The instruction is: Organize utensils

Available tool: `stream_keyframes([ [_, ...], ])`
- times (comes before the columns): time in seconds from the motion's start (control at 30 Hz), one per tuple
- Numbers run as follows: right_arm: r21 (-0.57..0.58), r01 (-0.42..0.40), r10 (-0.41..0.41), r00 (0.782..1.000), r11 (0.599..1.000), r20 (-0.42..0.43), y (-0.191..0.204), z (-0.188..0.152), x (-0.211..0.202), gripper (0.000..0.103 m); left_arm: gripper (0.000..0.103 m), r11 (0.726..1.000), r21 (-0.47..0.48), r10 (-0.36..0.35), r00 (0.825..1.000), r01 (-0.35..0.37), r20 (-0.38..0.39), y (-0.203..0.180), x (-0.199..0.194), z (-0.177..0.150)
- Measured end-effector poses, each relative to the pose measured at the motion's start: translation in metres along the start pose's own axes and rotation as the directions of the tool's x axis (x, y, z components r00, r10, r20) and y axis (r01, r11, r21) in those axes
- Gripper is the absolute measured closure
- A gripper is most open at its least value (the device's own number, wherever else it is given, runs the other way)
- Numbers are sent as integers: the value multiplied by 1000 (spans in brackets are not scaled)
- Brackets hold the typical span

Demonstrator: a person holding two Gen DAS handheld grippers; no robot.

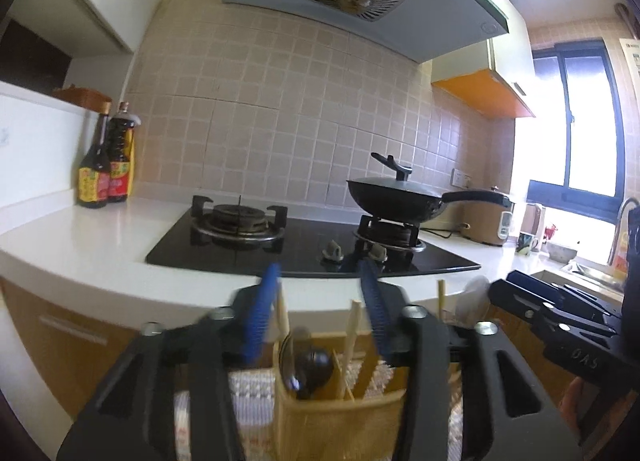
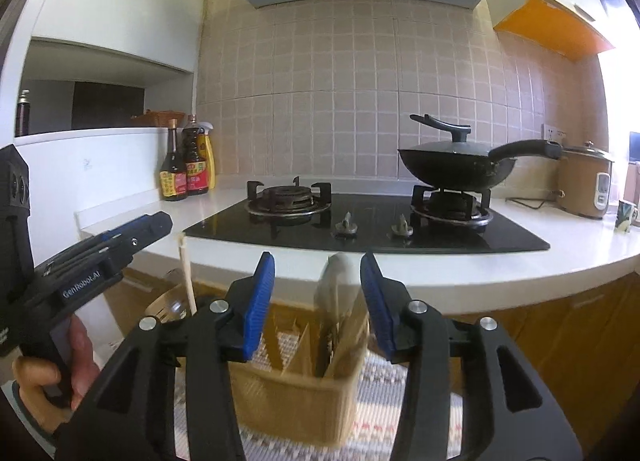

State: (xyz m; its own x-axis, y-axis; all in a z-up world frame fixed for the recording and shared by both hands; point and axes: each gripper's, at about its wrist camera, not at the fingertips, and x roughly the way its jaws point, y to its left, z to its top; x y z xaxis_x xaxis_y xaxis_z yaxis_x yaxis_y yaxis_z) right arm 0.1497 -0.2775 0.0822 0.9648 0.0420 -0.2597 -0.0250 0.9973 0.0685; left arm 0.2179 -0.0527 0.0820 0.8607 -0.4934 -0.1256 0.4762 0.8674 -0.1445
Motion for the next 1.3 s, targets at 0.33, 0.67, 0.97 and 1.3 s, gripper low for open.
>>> stream_keyframes([
  [0.33, 6, -32, 32, 995, 999, -94, 18, -35, -60, 52, 34, 999, -35, 36, 998, -38, -53, -3, -84, -19],
  [0.67, 51, 179, -181, 982, 983, 56, 29, -95, -116, 18, 17, 972, 30, 232, 973, -232, -6, -31, -135, -80],
  [0.97, 67, 112, -111, 994, 991, -21, 37, -123, -128, 16, 12, 941, 13, 336, 940, -337, 59, -46, -160, -99],
  [1.3, 87, 118, -117, 993, 989, -22, 38, -130, -137, 16, 10, 903, 79, 417, 906, -422, 76, -61, -168, -116],
])
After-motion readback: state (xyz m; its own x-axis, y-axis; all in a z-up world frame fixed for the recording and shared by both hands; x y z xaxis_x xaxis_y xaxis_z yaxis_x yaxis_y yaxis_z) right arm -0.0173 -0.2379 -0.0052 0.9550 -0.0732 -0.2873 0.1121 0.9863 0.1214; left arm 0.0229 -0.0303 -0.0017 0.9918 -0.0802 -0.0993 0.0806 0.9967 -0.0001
